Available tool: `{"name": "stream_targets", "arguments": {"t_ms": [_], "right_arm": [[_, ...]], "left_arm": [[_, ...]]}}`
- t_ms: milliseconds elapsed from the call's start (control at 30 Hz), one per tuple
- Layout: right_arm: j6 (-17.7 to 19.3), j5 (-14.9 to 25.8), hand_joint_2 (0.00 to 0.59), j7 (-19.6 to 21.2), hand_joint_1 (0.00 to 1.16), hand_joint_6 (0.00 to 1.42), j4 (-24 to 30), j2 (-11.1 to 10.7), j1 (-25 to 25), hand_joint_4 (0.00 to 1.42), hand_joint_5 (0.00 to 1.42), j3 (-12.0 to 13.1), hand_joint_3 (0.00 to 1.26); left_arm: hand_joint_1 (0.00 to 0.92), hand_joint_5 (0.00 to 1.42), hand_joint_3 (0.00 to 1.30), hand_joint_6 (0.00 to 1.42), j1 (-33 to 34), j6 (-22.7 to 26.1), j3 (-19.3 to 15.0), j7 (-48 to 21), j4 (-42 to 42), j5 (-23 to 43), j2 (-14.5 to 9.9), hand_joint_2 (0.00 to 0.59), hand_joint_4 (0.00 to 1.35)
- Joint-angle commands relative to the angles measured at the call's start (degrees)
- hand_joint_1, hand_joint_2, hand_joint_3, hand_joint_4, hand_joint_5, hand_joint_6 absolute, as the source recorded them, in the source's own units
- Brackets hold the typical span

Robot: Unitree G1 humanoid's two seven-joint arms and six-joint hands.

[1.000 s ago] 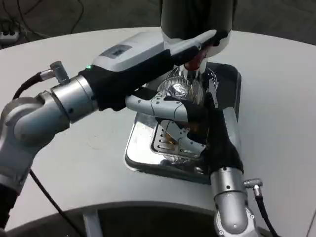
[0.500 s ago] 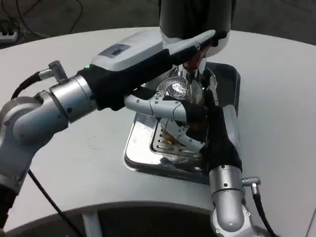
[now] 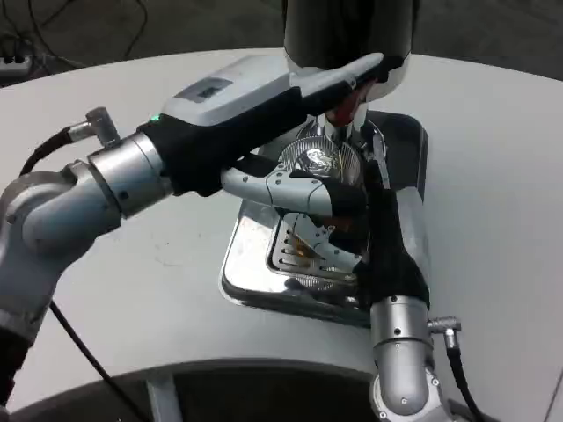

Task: Grasp the cup under the faucet to collect the drink, then remove the cup.

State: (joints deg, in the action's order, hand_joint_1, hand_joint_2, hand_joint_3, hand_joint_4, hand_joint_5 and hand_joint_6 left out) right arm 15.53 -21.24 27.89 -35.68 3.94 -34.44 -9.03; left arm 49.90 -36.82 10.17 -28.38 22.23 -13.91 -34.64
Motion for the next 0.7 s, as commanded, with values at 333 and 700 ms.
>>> {"name": "stream_targets", "arguments": {"t_ms": [333,700], "right_arm": [[-0.99,-0.81,0.185,1.39,0.79,0.28,-2.89,0.59,-0.44,0.36,0.39,-0.99,0.15],[-1.05,-0.99,0.191,2.17,0.83,0.43,-3.47,0.04,-1.33,0.51,0.57,-0.55,0.27]], "left_arm": [[0.0,0.17,0.04,0.09,-2.18,2.85,0.16,-3.9,2.73,3.48,0.1,0.058,0.07],[0.0,0.16,0.04,0.08,-2.38,7.58,-1.84,-7.3,3.38,11.05,1.89,0.065,0.05]]}}
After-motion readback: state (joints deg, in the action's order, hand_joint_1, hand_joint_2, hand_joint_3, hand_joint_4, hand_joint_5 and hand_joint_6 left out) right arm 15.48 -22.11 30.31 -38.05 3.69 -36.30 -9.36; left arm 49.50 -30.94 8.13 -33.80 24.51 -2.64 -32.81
